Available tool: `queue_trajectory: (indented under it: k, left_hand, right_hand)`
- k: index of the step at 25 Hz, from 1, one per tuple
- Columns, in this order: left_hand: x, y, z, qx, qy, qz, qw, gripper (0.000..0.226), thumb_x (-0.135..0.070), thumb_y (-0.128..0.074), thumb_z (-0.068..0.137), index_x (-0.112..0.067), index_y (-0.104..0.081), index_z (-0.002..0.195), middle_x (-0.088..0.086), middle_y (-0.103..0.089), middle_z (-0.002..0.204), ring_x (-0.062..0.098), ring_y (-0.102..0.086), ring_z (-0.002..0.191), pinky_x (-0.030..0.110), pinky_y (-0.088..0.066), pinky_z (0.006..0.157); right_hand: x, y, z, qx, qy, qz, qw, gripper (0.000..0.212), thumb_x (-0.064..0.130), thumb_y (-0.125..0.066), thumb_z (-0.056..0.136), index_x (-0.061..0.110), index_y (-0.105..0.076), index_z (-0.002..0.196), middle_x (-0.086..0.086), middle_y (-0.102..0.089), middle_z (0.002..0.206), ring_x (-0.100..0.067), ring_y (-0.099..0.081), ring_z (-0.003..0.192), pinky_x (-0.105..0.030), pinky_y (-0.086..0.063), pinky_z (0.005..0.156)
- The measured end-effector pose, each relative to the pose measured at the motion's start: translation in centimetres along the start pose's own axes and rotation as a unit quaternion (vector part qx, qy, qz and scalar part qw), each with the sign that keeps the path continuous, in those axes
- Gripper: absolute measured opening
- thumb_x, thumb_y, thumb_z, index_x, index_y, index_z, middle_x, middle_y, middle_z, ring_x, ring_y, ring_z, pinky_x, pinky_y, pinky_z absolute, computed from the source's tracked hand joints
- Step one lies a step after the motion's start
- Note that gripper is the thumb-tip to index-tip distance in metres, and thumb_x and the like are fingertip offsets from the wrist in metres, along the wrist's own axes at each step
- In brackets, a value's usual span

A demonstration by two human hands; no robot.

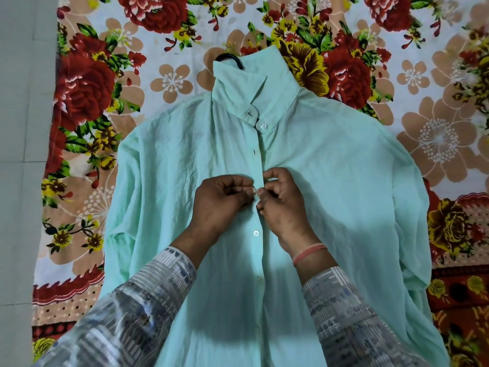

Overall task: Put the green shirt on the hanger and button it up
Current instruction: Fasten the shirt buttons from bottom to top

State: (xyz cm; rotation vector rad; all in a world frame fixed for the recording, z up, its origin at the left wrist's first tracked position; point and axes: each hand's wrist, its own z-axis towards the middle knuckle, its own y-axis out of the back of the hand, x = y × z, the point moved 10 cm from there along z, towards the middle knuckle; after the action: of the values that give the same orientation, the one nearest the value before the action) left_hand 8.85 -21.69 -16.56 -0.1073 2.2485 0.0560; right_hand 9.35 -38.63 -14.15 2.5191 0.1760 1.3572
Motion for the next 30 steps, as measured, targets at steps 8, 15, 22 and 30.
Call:
queue_trajectory:
  k: [8,15,22,30]
  left_hand:
    - [1.2,1.1,-0.7,-0.034,0.009,-0.032,0.999,0.024,0.007,-0.079,0.088,-0.008,-0.082,0.106,0.010,-0.084,0.090,0.023,-0.082,0.091,0.038,-0.066,0.091]
    - [0.1,-0.1,-1.1,-0.020,-0.014,-0.040,0.999,0.024,0.012,-0.083,0.084,-0.010,-0.082,0.094,0.007,-0.082,0.084,0.015,-0.079,0.085,0.028,-0.064,0.085]
    - [-0.8,0.3,-0.9,-0.084,0.023,-0.057,0.995,0.008,-0.001,-0.081,0.090,-0.008,-0.078,0.090,0.014,-0.079,0.078,0.027,-0.074,0.068,0.042,-0.064,0.074]
    - [-7.8,-1.1,2.8,-0.192,-0.099,0.210,0.954,0.036,-0.046,-0.093,0.073,-0.027,-0.070,0.092,-0.012,-0.074,0.083,0.000,-0.069,0.079,0.008,-0.048,0.067]
  right_hand:
    - [0.3,-1.1,0.2,0.016,0.054,-0.099,0.993,0.012,0.033,-0.055,0.094,0.031,-0.066,0.098,0.003,-0.076,0.086,-0.023,-0.075,0.081,-0.050,-0.063,0.082]
    - [1.1,0.0,1.2,0.037,0.101,-0.145,0.984,0.013,0.021,-0.061,0.099,0.021,-0.074,0.099,0.010,-0.068,0.076,-0.017,-0.071,0.075,-0.032,-0.059,0.078]
    - [4.5,2.0,2.3,-0.034,0.206,-0.129,0.970,0.017,0.014,-0.063,0.095,0.014,-0.079,0.103,0.000,-0.079,0.090,-0.017,-0.075,0.087,-0.031,-0.060,0.086]
    - [6.4,0.8,5.2,-0.049,0.249,-0.224,0.941,0.021,0.010,-0.068,0.078,0.014,-0.079,0.096,-0.005,-0.078,0.090,-0.025,-0.073,0.086,-0.042,-0.061,0.083]
